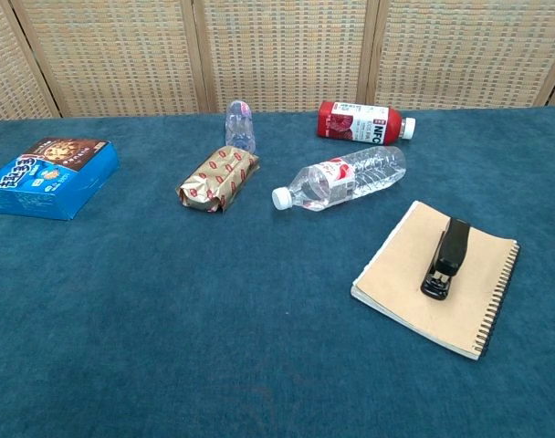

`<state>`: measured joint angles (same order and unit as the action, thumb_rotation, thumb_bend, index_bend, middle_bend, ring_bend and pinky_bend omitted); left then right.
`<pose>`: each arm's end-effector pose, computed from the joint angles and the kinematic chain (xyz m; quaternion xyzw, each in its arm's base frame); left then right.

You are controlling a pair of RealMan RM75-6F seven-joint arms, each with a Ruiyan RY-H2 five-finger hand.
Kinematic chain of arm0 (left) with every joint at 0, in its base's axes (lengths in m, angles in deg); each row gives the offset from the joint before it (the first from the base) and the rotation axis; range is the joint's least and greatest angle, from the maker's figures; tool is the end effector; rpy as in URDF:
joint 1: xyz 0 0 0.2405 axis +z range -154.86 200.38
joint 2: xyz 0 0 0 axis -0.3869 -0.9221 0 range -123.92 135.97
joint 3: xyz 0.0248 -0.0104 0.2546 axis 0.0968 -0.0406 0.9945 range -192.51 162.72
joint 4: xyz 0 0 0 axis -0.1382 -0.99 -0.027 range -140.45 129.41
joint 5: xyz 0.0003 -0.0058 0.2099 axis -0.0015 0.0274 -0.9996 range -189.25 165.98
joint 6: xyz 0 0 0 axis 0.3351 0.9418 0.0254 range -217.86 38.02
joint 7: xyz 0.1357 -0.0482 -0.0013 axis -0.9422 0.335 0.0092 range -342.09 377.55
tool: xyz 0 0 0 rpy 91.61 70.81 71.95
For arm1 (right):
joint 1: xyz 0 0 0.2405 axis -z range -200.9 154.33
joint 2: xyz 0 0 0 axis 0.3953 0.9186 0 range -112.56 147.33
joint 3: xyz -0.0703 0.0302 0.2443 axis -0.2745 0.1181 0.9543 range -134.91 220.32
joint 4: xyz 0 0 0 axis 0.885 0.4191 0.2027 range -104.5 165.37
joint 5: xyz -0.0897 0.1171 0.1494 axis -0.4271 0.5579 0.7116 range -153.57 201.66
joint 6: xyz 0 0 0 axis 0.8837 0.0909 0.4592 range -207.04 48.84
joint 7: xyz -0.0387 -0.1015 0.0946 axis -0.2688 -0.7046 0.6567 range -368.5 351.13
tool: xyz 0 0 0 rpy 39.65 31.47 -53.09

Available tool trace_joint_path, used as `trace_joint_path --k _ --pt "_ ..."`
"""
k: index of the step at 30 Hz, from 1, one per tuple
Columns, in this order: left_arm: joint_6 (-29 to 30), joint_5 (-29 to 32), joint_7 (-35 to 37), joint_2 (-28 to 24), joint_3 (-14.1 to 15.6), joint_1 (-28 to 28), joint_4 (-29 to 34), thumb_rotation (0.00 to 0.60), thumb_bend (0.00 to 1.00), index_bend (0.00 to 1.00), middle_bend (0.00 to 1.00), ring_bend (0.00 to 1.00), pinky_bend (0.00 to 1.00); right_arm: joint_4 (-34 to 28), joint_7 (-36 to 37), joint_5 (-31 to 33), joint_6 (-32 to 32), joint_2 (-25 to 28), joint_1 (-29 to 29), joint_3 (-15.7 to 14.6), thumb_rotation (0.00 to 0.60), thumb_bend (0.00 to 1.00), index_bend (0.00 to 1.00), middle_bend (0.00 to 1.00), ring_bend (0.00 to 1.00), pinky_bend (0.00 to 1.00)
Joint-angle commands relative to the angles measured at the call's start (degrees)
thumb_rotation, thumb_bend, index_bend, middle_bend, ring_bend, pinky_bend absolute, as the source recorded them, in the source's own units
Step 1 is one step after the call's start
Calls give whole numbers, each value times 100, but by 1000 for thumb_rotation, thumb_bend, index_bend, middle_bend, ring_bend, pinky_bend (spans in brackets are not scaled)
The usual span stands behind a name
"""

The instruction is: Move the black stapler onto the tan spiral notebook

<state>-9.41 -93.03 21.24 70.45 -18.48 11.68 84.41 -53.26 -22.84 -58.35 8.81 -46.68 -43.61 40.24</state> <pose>-0.3110 0.2186 0.1578 -0.5952 -0.4005 -0.3972 0.5723 -0.2947 -0.2515 0.1752 0.6795 -0.1941 0.3283 0.6268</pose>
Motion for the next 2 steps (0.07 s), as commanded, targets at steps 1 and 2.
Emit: trace_joint_path --k 1,2 --pt "207 -313 -209 145 101 51 -240 600 25 0 0 0 0 274 380 -257 605 -342 618 -117 600 0 0 0 0 0" --pt "248 -345 -238 186 118 74 -270 600 25 0 0 0 0 266 466 -264 661 -381 695 -114 600 0 0 0 0 0"
